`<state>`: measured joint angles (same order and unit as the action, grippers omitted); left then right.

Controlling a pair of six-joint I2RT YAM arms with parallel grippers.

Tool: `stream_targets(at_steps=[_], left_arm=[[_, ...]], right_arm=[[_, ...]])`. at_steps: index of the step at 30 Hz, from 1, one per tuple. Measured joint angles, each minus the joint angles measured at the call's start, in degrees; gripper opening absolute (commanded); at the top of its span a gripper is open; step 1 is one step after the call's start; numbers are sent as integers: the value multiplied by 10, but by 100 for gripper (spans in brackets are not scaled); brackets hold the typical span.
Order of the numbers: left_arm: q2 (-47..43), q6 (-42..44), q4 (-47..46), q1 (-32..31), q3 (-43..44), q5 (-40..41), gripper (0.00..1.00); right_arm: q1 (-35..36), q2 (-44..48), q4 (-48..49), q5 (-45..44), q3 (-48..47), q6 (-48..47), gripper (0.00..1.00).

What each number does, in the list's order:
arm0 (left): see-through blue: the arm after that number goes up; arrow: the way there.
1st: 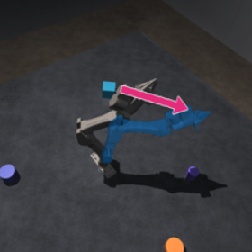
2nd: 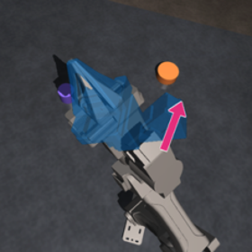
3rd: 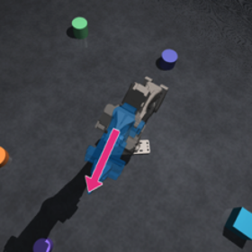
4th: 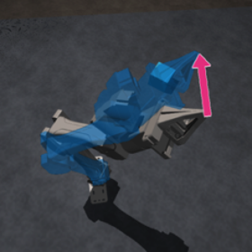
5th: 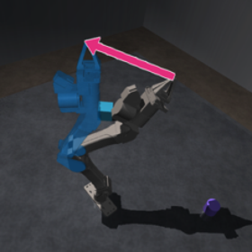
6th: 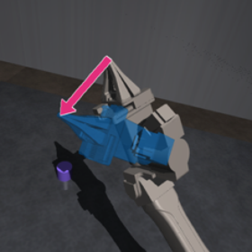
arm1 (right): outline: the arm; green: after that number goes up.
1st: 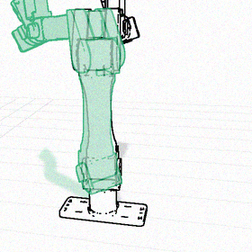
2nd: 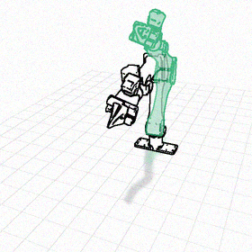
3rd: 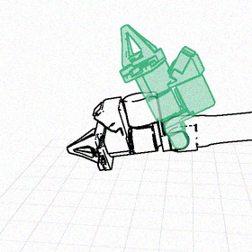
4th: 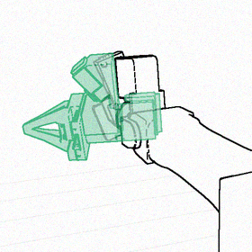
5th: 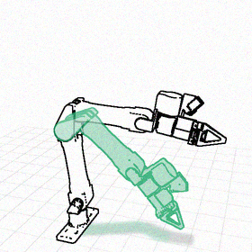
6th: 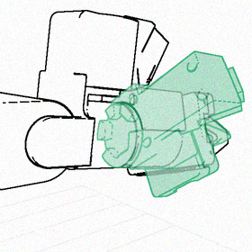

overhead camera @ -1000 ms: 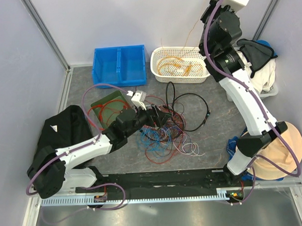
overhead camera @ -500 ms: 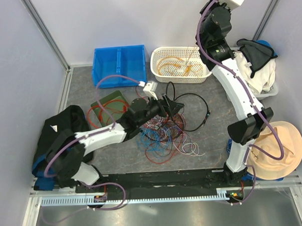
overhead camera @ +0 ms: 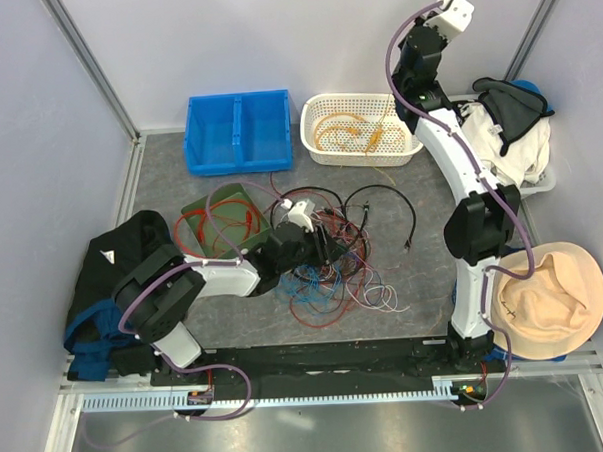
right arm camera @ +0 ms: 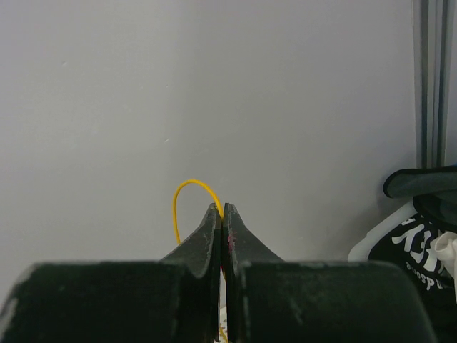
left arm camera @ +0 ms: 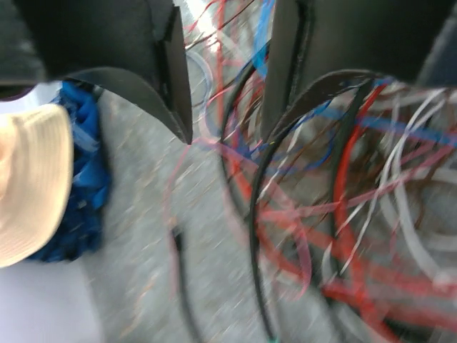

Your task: Untangle the cables

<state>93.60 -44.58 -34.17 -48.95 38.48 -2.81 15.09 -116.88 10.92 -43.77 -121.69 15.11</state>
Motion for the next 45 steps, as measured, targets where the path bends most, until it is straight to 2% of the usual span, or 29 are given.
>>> stream_targets(at_steps=[6, 19, 27, 28, 30, 31, 34, 38, 40, 41, 45], left_arm=[[17, -28, 6, 0, -49, -4, 38], [-20, -43, 37, 0, -61, -8, 37], [-30, -49, 39, 0, -61, -27, 35], [-30, -49, 40, 0, -61, -30, 35], [-30, -49, 40, 0, -61, -33, 37], [-30, -49, 41, 0, -61, -33, 38], [-30, -50, 41, 0, -63, -33, 42], [-30, -53, 45, 0, -63, -32, 42], [-31, -54, 48, 0, -63, -30, 42], [-35, -54, 53, -1, -64, -26, 41], [-64, -56, 67, -4, -70, -11, 47]], right_arm=[[-9, -41, -2, 19, -42, 23, 0], [-8, -62, 80, 46, -138, 81, 0], [-23, -152, 117, 61, -161, 99, 0], [-26, -164, 116, 64, -161, 100, 6], [-29, -182, 113, 68, -154, 103, 34], [-31, -187, 110, 72, -139, 105, 54], [-35, -188, 99, 85, -93, 116, 76], [-28, -173, 88, 108, -10, 119, 82], [-23, -165, 86, 110, 1, 115, 83], [-18, -151, 75, 109, 17, 109, 97], [6, -107, 26, 106, 19, 84, 98]])
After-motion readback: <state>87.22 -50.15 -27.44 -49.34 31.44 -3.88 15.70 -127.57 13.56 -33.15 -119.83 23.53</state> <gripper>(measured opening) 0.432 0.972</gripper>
